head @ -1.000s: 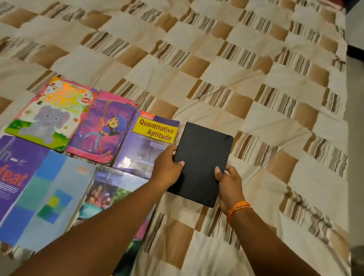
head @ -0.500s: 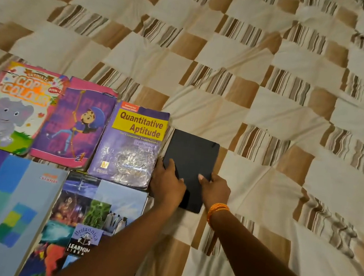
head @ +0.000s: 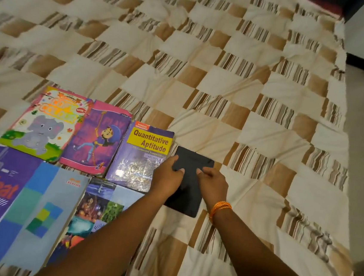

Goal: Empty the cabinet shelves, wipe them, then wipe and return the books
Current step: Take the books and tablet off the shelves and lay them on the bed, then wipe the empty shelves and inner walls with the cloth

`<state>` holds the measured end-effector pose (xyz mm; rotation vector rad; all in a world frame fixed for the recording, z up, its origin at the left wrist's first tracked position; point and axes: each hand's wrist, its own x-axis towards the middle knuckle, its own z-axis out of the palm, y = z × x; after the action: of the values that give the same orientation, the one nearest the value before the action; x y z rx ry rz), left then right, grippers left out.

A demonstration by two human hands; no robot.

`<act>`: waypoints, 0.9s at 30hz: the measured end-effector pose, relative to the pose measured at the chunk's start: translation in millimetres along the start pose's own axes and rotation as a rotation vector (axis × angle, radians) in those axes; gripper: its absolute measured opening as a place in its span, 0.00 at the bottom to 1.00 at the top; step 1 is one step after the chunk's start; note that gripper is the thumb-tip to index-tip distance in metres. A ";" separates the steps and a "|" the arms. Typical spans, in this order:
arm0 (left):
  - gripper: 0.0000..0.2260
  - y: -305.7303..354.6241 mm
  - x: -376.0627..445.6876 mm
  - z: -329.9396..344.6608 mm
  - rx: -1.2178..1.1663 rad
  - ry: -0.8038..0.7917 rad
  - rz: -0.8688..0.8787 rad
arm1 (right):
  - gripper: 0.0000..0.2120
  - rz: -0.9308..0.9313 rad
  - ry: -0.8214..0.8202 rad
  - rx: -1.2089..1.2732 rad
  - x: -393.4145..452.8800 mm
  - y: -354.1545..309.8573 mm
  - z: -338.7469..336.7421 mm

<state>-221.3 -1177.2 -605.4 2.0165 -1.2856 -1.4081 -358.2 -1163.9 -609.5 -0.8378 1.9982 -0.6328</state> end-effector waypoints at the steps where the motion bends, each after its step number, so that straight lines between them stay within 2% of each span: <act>1: 0.24 11.1 -10.2 -11.2 -0.028 0.018 0.014 | 0.14 -0.028 -0.013 0.037 -11.9 -12.5 -7.8; 8: 0.20 73.6 -94.3 -81.0 -0.291 0.113 0.061 | 0.09 -0.112 -0.047 0.294 -93.9 -74.0 -56.9; 13: 0.18 83.4 -164.6 -119.4 -0.395 0.160 0.066 | 0.05 -0.126 -0.155 0.462 -165.2 -99.0 -83.5; 18: 0.11 74.6 -222.2 -147.2 -0.508 0.262 0.085 | 0.06 -0.123 -0.242 0.513 -212.4 -106.4 -87.4; 20: 0.10 66.4 -238.1 -156.0 -0.550 0.296 0.067 | 0.05 -0.111 -0.264 0.520 -224.3 -106.0 -82.5; 24: 0.12 40.7 -267.4 -181.0 -0.622 0.381 0.022 | 0.10 -0.123 -0.334 0.474 -252.0 -114.2 -55.4; 27: 0.08 17.9 -286.6 -199.9 -0.651 0.436 -0.001 | 0.05 -0.174 -0.398 0.440 -275.4 -124.0 -33.3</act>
<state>-79.0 -986.7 -348.7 1.7206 -0.5434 -1.1018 -234.4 -1032.5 -365.0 -0.7953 1.3700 -0.8883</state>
